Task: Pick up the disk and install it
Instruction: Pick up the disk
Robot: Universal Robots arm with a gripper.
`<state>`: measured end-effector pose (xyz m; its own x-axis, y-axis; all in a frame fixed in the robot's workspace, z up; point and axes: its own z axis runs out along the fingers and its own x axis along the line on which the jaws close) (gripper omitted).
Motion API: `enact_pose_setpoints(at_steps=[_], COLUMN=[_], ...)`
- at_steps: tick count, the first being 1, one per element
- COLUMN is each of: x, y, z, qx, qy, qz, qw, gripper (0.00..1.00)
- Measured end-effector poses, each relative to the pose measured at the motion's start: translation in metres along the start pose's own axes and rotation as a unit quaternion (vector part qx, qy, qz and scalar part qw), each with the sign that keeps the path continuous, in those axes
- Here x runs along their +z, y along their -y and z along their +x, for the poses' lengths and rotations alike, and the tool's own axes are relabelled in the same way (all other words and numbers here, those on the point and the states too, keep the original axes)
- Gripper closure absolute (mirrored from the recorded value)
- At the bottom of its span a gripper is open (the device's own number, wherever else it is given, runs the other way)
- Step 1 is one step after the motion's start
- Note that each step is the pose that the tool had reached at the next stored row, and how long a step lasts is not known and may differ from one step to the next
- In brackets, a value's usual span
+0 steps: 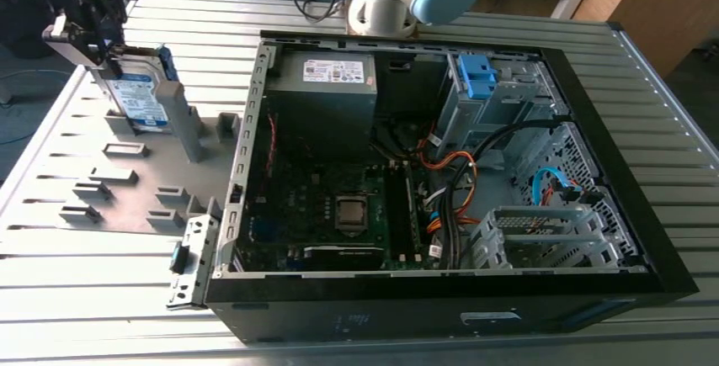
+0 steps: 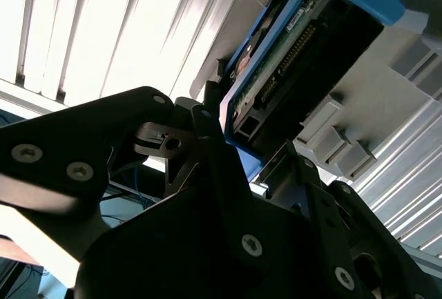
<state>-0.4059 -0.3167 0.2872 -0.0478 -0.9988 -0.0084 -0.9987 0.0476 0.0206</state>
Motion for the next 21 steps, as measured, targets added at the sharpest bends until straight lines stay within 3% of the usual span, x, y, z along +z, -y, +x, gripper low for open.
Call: enact_pose_setpoints(at_steps=[9, 11, 21], x=[0.0001, 0.0001, -0.0005], y=[0.0000, 0.0000, 0.0000], z=[0.0000, 0.0000, 0.0000], qx=[0.000, 0.000, 0.000], qy=[-0.0006, -0.0005, -0.0012], qz=[0.0000, 0.0001, 0.0001], qw=[1.00000, 1.00000, 1.00000], gripper=[0.55, 0.64, 0.64])
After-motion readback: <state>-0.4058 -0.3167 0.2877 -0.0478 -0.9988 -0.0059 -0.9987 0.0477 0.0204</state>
